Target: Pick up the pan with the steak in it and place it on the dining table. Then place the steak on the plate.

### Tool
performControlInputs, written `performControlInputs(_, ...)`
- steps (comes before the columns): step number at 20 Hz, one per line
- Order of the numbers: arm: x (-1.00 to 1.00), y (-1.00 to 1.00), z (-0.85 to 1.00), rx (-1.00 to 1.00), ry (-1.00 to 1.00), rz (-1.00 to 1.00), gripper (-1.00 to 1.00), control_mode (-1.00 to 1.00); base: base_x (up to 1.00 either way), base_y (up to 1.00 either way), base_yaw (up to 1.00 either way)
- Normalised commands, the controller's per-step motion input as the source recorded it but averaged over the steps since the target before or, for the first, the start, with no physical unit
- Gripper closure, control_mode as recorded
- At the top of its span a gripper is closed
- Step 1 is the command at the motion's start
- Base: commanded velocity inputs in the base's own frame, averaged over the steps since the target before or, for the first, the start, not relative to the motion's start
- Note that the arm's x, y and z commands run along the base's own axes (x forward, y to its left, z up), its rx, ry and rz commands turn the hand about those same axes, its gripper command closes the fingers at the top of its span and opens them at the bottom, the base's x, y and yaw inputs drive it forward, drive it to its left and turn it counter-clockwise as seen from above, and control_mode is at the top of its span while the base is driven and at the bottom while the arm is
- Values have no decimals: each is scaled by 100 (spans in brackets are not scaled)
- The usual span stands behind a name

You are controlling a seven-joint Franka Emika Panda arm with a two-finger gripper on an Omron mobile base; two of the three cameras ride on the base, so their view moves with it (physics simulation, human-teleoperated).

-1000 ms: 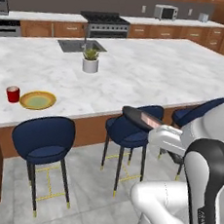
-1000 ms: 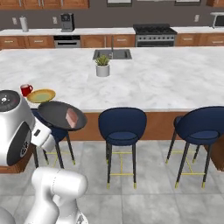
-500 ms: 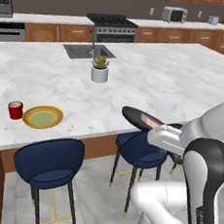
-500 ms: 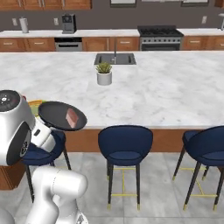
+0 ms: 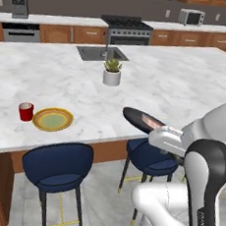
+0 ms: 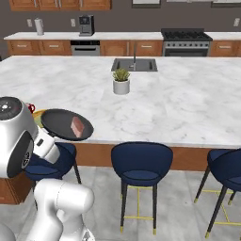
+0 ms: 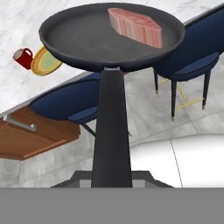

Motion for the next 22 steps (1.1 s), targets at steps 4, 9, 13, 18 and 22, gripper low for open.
performControlInputs(4, 0, 0, 0, 0, 0, 0, 100, 100, 30, 0, 9)
performControlInputs(9, 0, 0, 0, 0, 0, 0, 100, 100, 3, 0, 0)
performControlInputs(13, 0, 0, 0, 0, 0, 0, 100, 100, 10, -26, 3)
performControlInputs(18, 0, 0, 0, 0, 0, 0, 100, 100, 24, -67, 7)
performControlInputs(22, 0, 0, 0, 0, 0, 0, 100, 100, 2, -8, 1)
